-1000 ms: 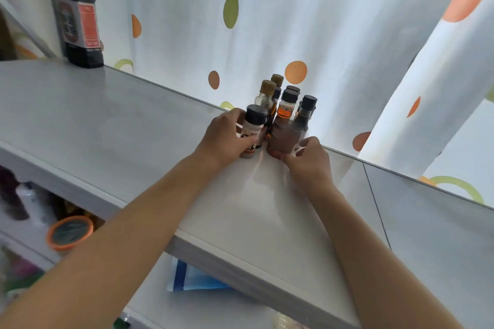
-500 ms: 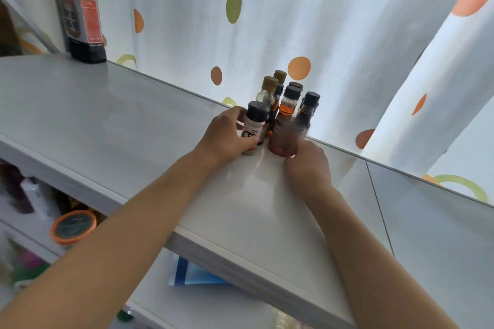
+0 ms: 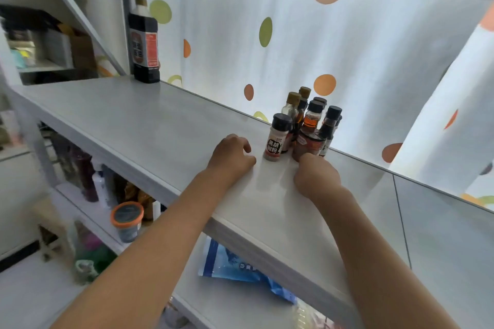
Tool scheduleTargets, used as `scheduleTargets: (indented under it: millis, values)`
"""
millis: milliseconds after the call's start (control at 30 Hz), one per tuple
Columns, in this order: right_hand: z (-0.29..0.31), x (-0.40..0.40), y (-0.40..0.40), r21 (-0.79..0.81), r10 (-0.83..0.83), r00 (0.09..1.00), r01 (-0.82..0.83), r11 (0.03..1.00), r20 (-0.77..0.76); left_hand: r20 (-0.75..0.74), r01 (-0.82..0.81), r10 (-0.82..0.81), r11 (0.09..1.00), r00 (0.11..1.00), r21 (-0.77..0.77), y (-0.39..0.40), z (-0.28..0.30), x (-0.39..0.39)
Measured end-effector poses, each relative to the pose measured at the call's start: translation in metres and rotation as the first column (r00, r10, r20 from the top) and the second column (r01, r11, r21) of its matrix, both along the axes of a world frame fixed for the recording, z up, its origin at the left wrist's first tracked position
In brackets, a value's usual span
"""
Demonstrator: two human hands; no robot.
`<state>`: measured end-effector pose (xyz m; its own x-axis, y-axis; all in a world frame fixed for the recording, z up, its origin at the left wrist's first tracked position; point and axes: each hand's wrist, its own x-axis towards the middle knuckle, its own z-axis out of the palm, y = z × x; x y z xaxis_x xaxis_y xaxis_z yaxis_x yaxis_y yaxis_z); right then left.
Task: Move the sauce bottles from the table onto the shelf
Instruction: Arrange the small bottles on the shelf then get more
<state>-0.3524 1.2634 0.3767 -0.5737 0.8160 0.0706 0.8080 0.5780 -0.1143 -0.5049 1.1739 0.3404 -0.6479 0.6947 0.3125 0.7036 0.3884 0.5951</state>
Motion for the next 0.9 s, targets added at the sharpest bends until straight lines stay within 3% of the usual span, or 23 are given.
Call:
scheduleTargets:
  millis: [100, 200, 333, 400, 500, 633, 700, 800, 900]
  values:
    - [0.000, 0.000, -0.013, -0.031, 0.097, 0.993, -0.096, 0.995, 0.064, -0.174, 0.003, -0.031, 0.987, 0.984, -0.159, -0.025, 0.001, 0.023]
    - [0.001, -0.002, -0.034, -0.072, 0.250, 0.961, -0.243, 0.967, 0.114, -0.195, -0.052, 0.016, 0.982, 0.981, -0.183, -0.049, -0.003, 0.049]
    - [-0.012, -0.002, -0.074, -0.086, 0.368, 0.921, -0.360, 0.929, 0.129, -0.142, -0.204, 0.198, 0.979, 0.970, -0.028, -0.086, -0.024, 0.084]
    - [-0.023, 0.007, -0.090, -0.074, 0.359, 0.923, -0.352, 0.933, 0.141, -0.113, -0.210, 0.218, 0.975, 0.969, 0.078, -0.105, -0.041, 0.108]
    - [-0.032, 0.029, -0.100, -0.010, 0.384, 0.922, -0.384, 0.923, 0.044, 0.005, -0.234, 0.239, 0.943, 0.971, 0.235, -0.134, -0.063, 0.154]
    - [-0.045, 0.064, -0.122, 0.176, 0.518, 0.855, -0.514, 0.840, 0.023, -0.210, -0.300, 0.299, 0.953, 0.931, 0.028, -0.175, -0.078, 0.198]
    - [-0.061, 0.081, -0.140, 0.283, 0.541, 0.841, -0.526, 0.802, 0.029, -0.137, -0.386, 0.379, 0.922, 0.915, -0.025, -0.199, -0.077, 0.214]
    - [-0.086, 0.106, -0.169, 0.267, 0.574, 0.798, -0.521, 0.810, -0.183, -0.067, -0.492, 0.488, 0.869, 0.870, -0.051, -0.238, -0.078, 0.234]
    - [-0.104, 0.131, -0.219, 0.129, 0.639, 0.608, -0.669, 0.732, -0.471, -0.053, -0.532, 0.529, 0.842, 0.847, -0.088, -0.288, -0.082, 0.261]
